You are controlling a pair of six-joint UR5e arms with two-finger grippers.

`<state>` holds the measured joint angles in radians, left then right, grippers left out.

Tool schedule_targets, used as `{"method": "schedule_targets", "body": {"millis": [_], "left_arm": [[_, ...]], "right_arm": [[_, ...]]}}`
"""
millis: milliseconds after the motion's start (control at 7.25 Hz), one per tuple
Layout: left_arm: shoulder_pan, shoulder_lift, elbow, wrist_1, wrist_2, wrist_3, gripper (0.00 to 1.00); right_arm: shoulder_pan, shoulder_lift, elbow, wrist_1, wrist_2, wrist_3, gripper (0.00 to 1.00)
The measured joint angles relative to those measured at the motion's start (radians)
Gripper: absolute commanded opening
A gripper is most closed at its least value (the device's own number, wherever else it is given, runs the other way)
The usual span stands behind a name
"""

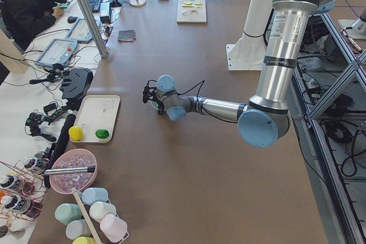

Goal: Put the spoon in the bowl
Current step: 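Drag the green bowl to table center with left gripper while right arm reaches in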

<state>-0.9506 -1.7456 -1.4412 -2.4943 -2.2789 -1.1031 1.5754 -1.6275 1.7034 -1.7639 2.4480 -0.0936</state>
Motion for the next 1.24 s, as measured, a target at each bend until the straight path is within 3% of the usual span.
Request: {"method": "schedule_targets", "body": {"millis": [276,552,966,1241], "left_arm": [[-0.014,-0.036,-0.038,0.032,-0.035,-0.132,0.00],[0.005,-0.158,-0.090,0.168,0.011,-0.250,0.00],[0.220,-0.380,-0.112,0.406,0.267,-0.396,0.00],[0.341,-0.465,-0.090,0.459,0.416,-0.465,0.00]], "right_arm": [[0.000,0.001,0.001,0.000,0.005,0.000,1.00],[-0.001,0.001,0.007,0.000,0.023,0.001,1.00],[-0.001,-0.001,0.007,0.009,0.046,0.000,1.00],[-0.021,0.001,0.016,0.057,0.056,0.039,1.00]]}}
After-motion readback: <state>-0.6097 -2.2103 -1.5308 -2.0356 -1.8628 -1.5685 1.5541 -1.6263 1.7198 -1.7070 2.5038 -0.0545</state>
